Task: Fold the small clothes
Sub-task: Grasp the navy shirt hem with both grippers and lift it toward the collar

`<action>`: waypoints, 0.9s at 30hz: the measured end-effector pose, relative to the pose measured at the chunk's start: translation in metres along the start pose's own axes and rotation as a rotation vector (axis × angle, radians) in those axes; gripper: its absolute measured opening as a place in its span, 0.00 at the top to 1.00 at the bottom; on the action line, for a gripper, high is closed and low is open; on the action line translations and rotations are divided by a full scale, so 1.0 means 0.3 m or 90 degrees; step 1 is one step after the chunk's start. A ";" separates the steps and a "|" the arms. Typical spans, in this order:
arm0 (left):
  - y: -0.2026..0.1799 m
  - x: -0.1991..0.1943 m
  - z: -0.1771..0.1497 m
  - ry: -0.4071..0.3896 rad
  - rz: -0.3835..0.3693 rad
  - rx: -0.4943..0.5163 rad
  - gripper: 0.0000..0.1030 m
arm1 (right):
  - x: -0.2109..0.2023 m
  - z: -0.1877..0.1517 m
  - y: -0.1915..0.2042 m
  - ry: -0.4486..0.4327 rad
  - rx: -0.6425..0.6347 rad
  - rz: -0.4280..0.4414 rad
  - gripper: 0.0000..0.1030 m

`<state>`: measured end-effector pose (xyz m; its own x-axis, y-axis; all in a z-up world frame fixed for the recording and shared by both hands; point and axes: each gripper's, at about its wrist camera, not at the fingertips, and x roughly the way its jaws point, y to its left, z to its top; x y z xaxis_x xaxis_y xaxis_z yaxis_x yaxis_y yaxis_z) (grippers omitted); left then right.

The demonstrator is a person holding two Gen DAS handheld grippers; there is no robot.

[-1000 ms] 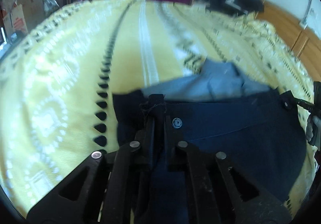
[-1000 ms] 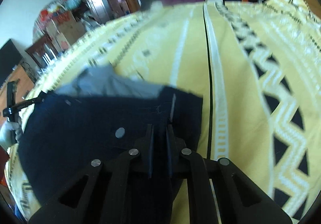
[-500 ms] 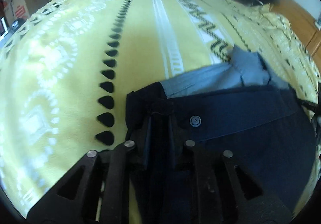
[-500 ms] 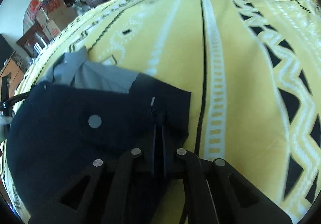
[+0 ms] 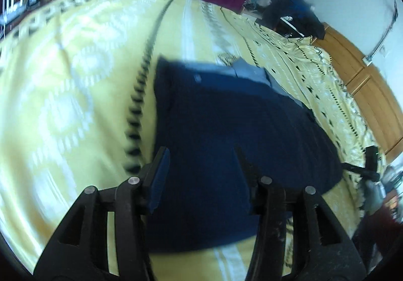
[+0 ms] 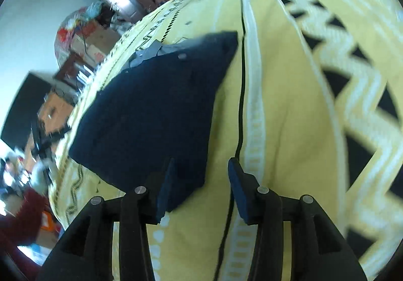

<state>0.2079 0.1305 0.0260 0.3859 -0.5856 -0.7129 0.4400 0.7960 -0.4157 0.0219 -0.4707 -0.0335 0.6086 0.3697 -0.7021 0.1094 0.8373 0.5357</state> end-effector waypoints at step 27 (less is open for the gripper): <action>-0.090 -0.116 -0.199 0.014 -0.050 -0.086 0.42 | -0.144 -0.060 0.083 -0.031 -0.022 0.092 0.83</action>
<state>0.1342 0.1386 0.0283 0.3366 -0.6441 -0.6869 0.3547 0.7625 -0.5412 -0.0158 -0.4585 0.0016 0.6537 0.4681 -0.5946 -0.0088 0.7904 0.6126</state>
